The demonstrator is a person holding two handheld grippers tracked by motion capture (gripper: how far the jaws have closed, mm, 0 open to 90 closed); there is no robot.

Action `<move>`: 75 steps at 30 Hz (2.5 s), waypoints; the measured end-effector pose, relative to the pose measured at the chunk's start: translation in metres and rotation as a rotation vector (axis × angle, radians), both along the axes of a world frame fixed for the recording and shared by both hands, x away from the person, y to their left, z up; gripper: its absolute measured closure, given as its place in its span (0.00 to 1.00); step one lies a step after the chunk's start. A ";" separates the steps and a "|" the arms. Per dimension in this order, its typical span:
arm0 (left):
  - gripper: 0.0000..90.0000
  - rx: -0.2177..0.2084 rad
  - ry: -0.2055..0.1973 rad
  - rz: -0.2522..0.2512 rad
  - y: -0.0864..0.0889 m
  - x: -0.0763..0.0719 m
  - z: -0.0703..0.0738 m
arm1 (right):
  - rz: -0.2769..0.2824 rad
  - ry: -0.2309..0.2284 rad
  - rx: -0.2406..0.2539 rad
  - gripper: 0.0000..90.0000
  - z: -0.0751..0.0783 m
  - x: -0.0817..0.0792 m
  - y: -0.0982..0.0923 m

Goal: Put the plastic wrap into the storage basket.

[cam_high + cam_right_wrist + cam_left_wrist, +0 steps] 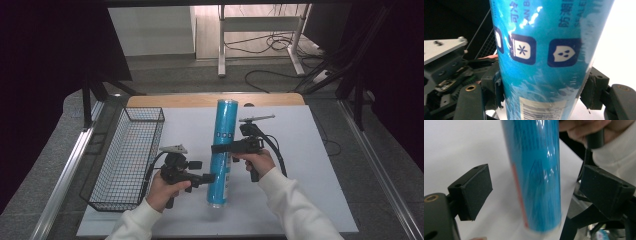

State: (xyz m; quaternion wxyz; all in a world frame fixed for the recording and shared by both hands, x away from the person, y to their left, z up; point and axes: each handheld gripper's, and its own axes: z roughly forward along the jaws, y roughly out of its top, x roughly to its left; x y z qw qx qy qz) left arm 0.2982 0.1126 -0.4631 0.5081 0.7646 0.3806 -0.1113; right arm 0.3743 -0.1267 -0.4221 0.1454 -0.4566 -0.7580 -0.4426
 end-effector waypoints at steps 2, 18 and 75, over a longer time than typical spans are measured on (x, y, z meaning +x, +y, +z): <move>0.11 -0.004 0.009 -0.002 -0.003 0.006 -0.002 | 0.000 -0.001 0.003 0.36 0.000 0.000 0.003; 0.22 -0.039 0.073 0.008 -0.011 0.024 -0.015 | 0.003 0.006 0.041 0.36 -0.002 -0.005 0.022; 0.36 -0.086 0.040 0.164 0.058 0.001 0.019 | -0.102 -0.391 -0.272 0.18 -0.052 -0.066 -0.140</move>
